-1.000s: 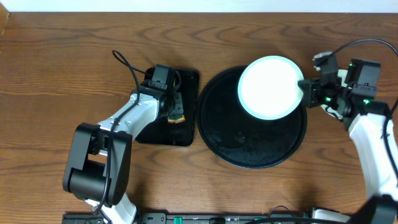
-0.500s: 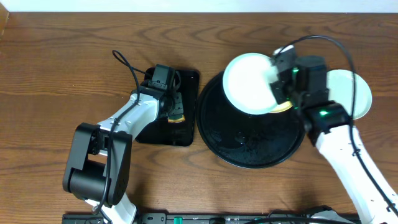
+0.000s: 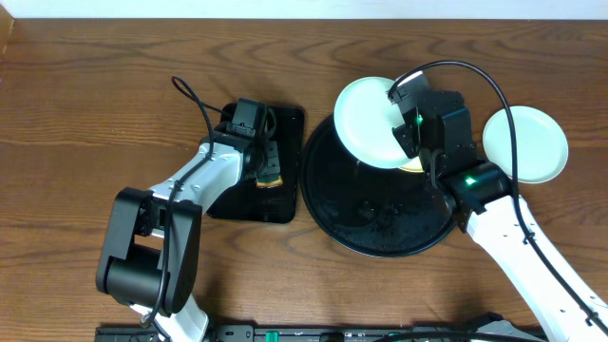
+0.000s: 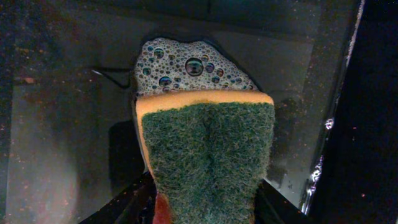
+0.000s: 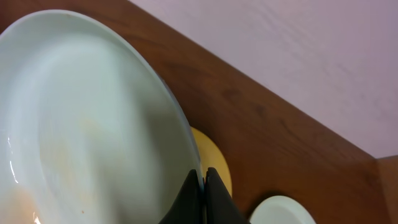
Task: Clean dirty plates on tray and stack at the side
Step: 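Lift the pale green plate with the right gripper toward the right, then set the pale green plate onto the other pale green plate at right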
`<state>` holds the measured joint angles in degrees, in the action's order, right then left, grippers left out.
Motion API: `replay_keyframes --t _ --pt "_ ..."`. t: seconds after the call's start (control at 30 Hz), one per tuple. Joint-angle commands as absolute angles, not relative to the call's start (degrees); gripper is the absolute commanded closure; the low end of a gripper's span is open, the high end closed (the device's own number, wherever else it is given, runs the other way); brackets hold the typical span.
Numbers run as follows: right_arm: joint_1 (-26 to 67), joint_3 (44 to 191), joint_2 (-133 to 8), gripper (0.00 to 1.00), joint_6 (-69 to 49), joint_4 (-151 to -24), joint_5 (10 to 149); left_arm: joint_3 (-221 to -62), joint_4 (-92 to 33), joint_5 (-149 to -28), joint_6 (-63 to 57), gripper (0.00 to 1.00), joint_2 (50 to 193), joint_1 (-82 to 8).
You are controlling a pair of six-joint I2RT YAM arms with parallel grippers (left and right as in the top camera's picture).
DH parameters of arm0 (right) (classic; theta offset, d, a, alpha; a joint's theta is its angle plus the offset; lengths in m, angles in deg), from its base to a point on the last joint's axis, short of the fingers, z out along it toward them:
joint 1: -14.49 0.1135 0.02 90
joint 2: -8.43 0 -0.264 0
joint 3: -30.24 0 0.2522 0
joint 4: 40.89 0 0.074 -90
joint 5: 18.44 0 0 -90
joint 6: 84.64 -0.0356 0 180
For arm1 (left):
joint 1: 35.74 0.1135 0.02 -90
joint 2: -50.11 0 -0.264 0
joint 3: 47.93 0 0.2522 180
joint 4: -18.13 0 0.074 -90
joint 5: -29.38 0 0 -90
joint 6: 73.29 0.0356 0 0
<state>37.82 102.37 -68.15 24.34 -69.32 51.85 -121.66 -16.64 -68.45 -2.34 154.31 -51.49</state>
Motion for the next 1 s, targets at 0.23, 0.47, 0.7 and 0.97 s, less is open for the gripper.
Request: replay_keyframes --t 0.23,0.47,0.7,0.97 --pt "32.3 103.3 -68.6 0.99 9.7 -69.3 49.3 -121.2 -16.8 -68.8 -1.8 0.52 155.2 -51.0" --pt "20.4 103.2 -72.3 0.99 -8.4 -72.2 52.4 -121.2 -16.8 -68.7 -1.8 0.52 155.2 -51.0" --pt "7.9 103.2 -76.1 0.99 -21.3 -72.2 55.8 -121.2 -16.8 -68.5 -1.8 0.52 155.2 -51.0" --pt "-3.8 103.2 -79.7 0.99 -29.0 -72.3 57.3 -121.2 -16.8 -68.5 -1.8 0.52 155.2 -51.0"
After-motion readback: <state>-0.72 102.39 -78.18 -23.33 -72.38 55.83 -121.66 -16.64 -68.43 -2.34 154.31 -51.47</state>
